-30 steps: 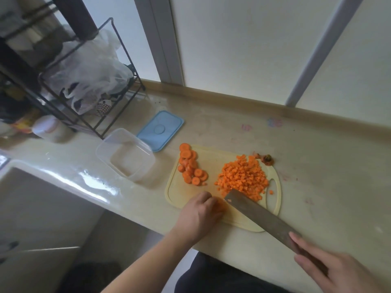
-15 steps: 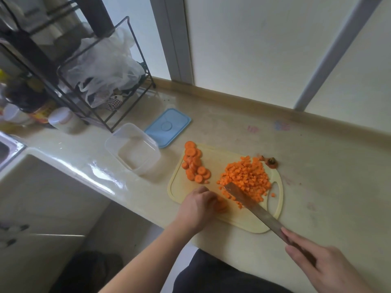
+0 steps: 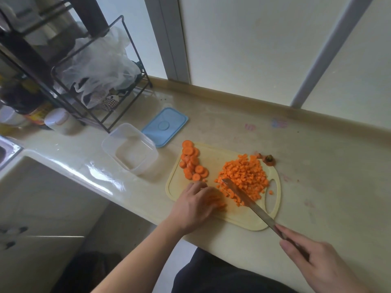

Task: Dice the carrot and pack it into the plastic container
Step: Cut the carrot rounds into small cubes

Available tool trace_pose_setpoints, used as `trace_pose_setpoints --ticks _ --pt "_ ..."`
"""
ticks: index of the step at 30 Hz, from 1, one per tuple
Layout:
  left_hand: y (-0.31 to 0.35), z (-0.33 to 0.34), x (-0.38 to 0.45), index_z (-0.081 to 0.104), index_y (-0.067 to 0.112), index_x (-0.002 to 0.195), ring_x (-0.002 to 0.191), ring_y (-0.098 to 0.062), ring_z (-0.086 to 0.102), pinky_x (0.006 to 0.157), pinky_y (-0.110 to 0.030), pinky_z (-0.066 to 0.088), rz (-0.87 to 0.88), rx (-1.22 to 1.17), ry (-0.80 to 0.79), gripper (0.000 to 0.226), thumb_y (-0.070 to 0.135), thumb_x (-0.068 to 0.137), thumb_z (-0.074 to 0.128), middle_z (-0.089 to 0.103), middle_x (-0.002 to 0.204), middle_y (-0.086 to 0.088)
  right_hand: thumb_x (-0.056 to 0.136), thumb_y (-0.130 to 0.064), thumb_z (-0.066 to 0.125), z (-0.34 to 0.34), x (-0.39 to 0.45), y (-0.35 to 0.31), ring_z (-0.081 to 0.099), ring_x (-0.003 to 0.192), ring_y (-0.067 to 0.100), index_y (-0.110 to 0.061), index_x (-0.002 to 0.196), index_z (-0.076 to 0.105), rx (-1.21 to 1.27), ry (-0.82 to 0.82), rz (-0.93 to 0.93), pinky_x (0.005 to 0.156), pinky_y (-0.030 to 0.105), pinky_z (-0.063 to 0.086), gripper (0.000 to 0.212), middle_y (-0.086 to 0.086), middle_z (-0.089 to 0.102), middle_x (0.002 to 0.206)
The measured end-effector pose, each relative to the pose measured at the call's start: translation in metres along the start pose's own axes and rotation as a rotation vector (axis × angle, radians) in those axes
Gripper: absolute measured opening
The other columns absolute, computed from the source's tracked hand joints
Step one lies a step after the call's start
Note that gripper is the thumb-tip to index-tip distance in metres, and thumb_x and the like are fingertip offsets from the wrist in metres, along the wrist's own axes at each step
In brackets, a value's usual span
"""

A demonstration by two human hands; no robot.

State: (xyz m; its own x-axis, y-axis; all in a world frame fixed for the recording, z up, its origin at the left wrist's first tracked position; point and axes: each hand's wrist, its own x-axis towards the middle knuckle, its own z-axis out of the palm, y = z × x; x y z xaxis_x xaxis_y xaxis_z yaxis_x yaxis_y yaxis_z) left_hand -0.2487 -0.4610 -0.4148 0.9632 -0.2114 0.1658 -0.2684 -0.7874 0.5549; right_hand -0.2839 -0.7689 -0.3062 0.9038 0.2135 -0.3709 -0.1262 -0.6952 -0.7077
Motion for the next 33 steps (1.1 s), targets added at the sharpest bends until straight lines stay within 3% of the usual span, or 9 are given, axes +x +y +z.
trace_pose_setpoints --ticks 2,5,7,10,15,22,27,30,33 --pt "-0.001 0.005 -0.004 0.063 0.019 0.123 0.098 -0.024 0.060 0.084 -0.032 0.054 0.072 0.015 -0.023 0.042 0.040 0.087 0.066 0.062 0.114 -0.006 0.077 -0.054 0.060 0.002 0.000 -0.001 0.061 0.090 -0.017 -0.058 0.105 0.062 0.064 -0.026 0.011 0.076 -0.005 0.037 0.029 -0.040 0.065 0.088" --pt "0.000 0.016 -0.008 0.070 0.017 0.109 0.091 -0.024 0.061 0.075 -0.033 0.057 0.133 0.013 0.053 0.026 0.029 0.087 0.075 0.063 0.106 -0.005 0.087 -0.032 0.062 0.006 0.002 0.002 0.054 0.053 -0.004 -0.049 0.107 0.067 0.137 -0.098 0.025 0.057 0.006 0.039 0.026 -0.019 0.054 0.049" --pt "0.001 0.024 -0.010 0.070 0.017 0.106 0.088 -0.022 0.061 0.072 -0.033 0.056 0.086 0.004 0.135 0.022 0.024 0.088 0.080 0.063 0.103 -0.004 0.091 -0.030 0.058 0.008 0.005 0.002 0.039 0.044 0.002 -0.044 0.111 0.067 0.202 -0.168 0.064 0.048 0.012 0.034 0.026 -0.007 0.038 0.045" --pt "0.007 0.035 -0.015 0.073 0.016 0.104 0.089 -0.019 0.061 0.075 -0.032 0.055 -0.015 -0.017 0.227 0.018 0.026 0.091 0.079 0.062 0.103 -0.001 0.093 -0.029 0.056 0.015 0.012 0.001 0.032 0.042 0.009 -0.043 0.109 0.068 0.295 -0.215 0.145 0.041 0.017 0.029 0.024 -0.003 0.032 0.048" --pt "0.026 0.049 -0.020 0.076 0.016 0.101 0.090 -0.012 0.059 0.080 -0.019 0.048 -0.139 -0.010 0.371 0.014 0.028 0.094 0.073 0.063 0.105 0.001 0.093 -0.037 0.055 0.024 0.030 -0.002 0.036 0.038 0.004 -0.046 0.111 0.065 0.261 -0.253 0.129 0.041 0.013 0.030 0.023 -0.006 0.037 0.043" --pt "0.053 0.069 -0.008 0.077 0.013 0.095 0.083 -0.017 0.063 0.071 -0.023 0.049 -0.296 -0.020 0.459 0.022 0.030 0.096 0.063 0.066 0.098 0.000 0.091 -0.039 0.054 0.017 0.060 -0.004 0.041 0.035 0.002 -0.040 0.112 0.066 0.210 -0.322 0.100 0.040 0.012 0.032 0.024 -0.005 0.043 0.040" --pt "0.034 0.072 -0.019 0.077 0.012 0.102 0.088 -0.021 0.065 0.071 -0.031 0.054 -0.266 -0.022 0.406 0.017 0.020 0.087 0.078 0.066 0.100 -0.002 0.086 -0.048 0.050 0.003 0.073 -0.009 0.039 0.039 0.001 -0.042 0.112 0.067 0.167 -0.426 -0.011 0.043 0.011 0.030 0.031 -0.010 0.039 0.043" --pt "0.025 0.062 -0.019 0.076 0.011 0.103 0.086 -0.020 0.064 0.070 -0.032 0.055 -0.136 -0.081 0.343 0.022 0.030 0.092 0.072 0.064 0.096 -0.004 0.077 -0.057 0.047 0.000 0.077 -0.009 0.035 0.041 0.005 -0.049 0.109 0.067 0.191 -0.455 0.010 0.041 0.016 0.031 0.039 -0.007 0.033 0.048" --pt "0.012 0.046 -0.013 0.069 0.028 0.110 0.094 -0.017 0.065 0.078 -0.037 0.057 -0.115 -0.153 0.150 0.028 0.050 0.099 0.057 0.065 0.105 0.001 0.072 -0.060 0.049 0.001 0.081 -0.006 0.036 0.041 0.005 -0.055 0.109 0.065 0.229 -0.450 0.024 0.041 0.014 0.031 0.041 -0.007 0.034 0.046"
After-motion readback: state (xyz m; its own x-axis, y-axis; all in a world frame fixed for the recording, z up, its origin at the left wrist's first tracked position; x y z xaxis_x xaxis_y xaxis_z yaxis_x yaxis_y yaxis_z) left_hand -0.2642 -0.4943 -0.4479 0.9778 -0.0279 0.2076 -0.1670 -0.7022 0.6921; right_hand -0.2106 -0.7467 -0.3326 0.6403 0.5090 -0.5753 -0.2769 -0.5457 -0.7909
